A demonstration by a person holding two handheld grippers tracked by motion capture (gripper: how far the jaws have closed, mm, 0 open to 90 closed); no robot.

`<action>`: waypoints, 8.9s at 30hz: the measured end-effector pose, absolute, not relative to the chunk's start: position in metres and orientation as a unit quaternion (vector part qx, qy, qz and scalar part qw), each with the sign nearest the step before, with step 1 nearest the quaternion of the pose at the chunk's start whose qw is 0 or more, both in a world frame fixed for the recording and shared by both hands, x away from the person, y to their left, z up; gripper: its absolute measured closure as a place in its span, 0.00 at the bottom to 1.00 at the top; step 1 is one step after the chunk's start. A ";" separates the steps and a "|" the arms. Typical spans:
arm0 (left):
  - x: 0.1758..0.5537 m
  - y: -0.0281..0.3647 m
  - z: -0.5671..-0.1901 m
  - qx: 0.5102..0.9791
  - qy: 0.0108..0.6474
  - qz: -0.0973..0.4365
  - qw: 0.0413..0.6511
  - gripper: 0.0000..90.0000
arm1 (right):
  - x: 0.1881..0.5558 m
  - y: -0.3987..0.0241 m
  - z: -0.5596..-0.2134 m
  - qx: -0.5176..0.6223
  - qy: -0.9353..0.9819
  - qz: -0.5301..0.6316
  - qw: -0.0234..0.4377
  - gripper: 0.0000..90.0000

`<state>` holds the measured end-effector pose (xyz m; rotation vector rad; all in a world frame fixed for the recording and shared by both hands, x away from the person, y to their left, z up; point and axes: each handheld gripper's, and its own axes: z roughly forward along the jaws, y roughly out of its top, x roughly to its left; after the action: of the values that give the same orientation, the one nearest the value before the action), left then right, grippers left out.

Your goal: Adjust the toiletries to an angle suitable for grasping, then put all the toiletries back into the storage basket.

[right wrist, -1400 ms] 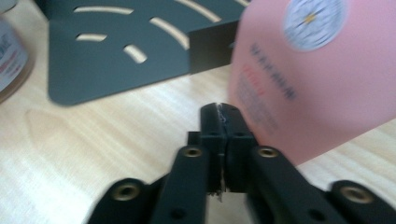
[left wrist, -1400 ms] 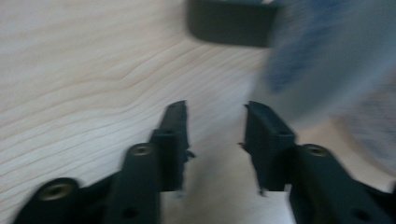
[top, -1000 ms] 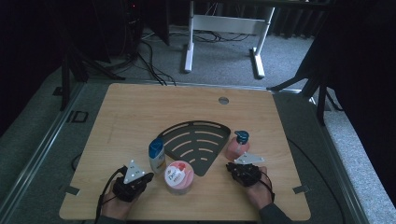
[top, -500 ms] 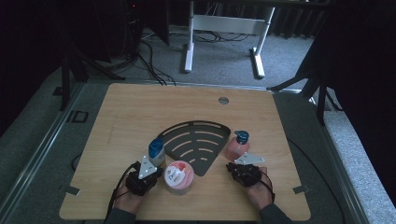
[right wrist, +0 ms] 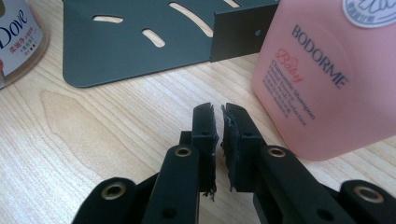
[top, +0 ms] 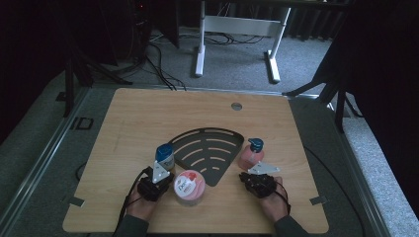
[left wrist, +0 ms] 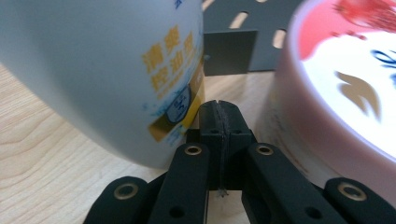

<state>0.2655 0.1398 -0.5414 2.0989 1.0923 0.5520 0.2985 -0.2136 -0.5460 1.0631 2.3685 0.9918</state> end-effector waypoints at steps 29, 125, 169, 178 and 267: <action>0.288 0.151 -0.547 0.793 0.459 0.221 0.334 0.97 | 0.314 -0.168 -0.547 0.328 0.857 0.356 0.175 1.00; 0.243 0.153 -0.545 0.875 0.238 0.083 0.413 0.34 | 0.283 -0.135 -0.539 0.128 0.893 0.430 0.031 0.44; 0.239 0.141 -0.533 0.882 0.220 0.122 0.397 0.24 | 0.283 -0.118 -0.537 0.079 0.897 0.431 0.052 0.21; 0.238 0.137 -0.528 0.881 0.220 0.120 0.402 0.24 | 0.281 -0.122 -0.533 0.081 0.895 0.435 0.053 0.21; 0.296 0.095 -0.525 0.874 0.226 0.127 0.412 0.23 | 0.321 -0.160 -0.527 0.147 0.886 0.431 0.084 0.21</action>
<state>0.2956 0.0946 -0.5251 2.1981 0.5683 0.3188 0.3207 -0.1600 -0.5273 0.4372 2.6444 1.2852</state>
